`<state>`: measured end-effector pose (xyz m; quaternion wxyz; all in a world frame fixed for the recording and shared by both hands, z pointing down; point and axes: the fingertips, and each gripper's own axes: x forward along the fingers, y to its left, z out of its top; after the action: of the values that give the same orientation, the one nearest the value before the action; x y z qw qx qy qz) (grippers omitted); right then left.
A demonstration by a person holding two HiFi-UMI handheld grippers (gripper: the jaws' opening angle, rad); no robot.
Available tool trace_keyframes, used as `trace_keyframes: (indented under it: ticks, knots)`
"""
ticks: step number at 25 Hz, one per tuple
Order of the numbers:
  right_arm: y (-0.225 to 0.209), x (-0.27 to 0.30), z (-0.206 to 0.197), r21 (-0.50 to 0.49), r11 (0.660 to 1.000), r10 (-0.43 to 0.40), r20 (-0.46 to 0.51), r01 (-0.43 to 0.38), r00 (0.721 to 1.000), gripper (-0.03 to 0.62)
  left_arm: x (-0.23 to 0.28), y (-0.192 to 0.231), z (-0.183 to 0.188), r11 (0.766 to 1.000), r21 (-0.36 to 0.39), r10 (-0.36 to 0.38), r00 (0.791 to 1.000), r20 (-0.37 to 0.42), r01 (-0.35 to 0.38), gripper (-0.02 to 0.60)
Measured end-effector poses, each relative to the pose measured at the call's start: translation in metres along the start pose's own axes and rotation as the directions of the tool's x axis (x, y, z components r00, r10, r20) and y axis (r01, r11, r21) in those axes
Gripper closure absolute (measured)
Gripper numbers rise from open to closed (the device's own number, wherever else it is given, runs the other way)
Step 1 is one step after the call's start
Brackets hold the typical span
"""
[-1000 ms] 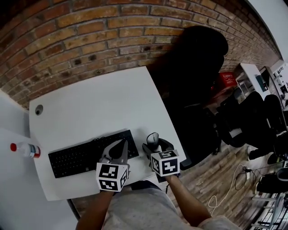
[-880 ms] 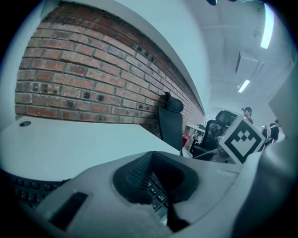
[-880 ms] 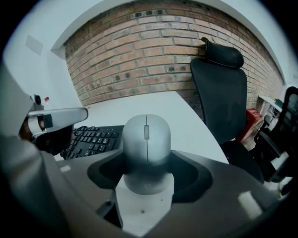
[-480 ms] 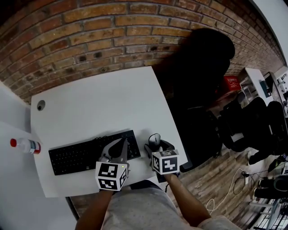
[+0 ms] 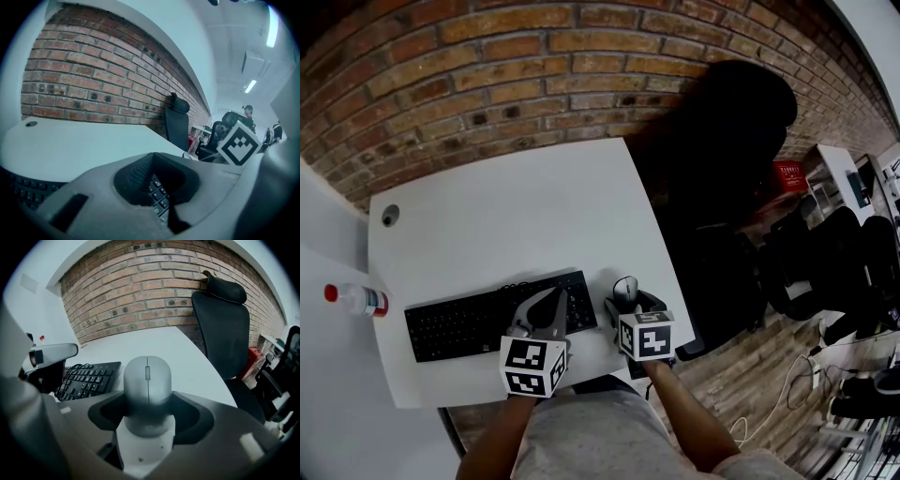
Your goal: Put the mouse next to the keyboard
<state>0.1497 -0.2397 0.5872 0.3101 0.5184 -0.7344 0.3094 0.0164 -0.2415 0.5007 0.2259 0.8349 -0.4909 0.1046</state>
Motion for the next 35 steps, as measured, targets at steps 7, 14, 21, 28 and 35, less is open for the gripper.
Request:
trace_keyframes:
  ticks: [7,14,21,28,35]
  knots:
    - [-0.001,0.003,0.002,-0.010,1.000,-0.005,0.002,0.006,1.000,0.287,-0.001,0.000,-0.001,1.000,0.001,0.005,1.000,-0.008,-0.005,0.588]
    - [0.001,0.010,-0.001,-0.032,0.999,-0.035,-0.002,0.034,0.999,0.287,-0.004,0.006,-0.003,1.000,0.000,0.012,1.000,-0.010,-0.012,0.588]
    - [-0.002,0.010,-0.003,-0.035,0.998,-0.050,-0.008,0.050,0.999,0.290,-0.005,0.007,-0.003,1.000,-0.003,0.019,1.000,-0.010,-0.019,0.588]
    - [-0.002,0.013,-0.001,-0.011,0.998,-0.067,0.005,0.067,0.998,0.287,-0.008,0.009,-0.004,1.000,-0.004,0.022,1.000,-0.011,-0.022,0.588]
    - [-0.003,0.014,0.000,0.011,0.995,-0.099,0.012,0.099,0.995,0.286,-0.011,0.010,-0.006,1.000,-0.005,0.030,0.999,-0.011,-0.030,0.588]
